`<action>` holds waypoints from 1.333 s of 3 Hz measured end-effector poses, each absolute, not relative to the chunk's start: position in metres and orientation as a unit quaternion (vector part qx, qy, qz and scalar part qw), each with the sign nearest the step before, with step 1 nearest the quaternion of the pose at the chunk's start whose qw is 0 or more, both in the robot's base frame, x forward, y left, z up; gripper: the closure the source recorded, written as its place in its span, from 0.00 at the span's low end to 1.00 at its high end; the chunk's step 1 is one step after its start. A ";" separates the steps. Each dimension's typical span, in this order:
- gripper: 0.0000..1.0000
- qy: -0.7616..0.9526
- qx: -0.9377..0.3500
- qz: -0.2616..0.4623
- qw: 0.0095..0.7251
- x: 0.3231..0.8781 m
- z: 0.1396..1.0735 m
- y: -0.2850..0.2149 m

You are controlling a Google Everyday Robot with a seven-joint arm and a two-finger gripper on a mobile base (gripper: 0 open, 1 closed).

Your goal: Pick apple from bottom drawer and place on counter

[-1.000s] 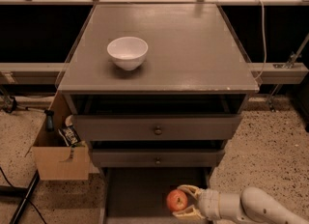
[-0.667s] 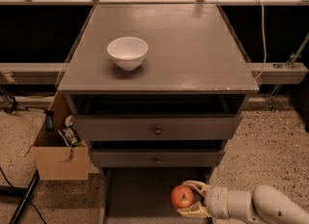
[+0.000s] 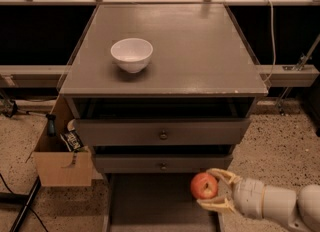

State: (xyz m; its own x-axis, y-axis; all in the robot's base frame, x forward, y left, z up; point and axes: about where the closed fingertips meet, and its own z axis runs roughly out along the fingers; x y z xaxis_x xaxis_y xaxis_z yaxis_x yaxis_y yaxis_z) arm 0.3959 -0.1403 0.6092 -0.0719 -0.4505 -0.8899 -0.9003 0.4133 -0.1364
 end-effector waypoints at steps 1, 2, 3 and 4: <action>1.00 0.701 -0.484 0.214 0.477 0.407 0.672 -0.154; 1.00 0.700 -0.485 0.212 0.480 0.408 0.675 -0.154; 1.00 0.697 -0.488 0.207 0.483 0.410 0.681 -0.154; 1.00 0.669 -0.510 0.186 0.508 0.417 0.748 -0.155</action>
Offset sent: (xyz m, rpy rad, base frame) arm 0.0093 -0.0117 0.0504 -0.0179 -0.0086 -0.0307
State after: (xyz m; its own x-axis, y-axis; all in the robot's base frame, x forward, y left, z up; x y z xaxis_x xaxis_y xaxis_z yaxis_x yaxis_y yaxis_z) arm 0.4166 -0.1553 0.7479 0.0349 -0.4933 -0.8692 -0.8712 0.4112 -0.2683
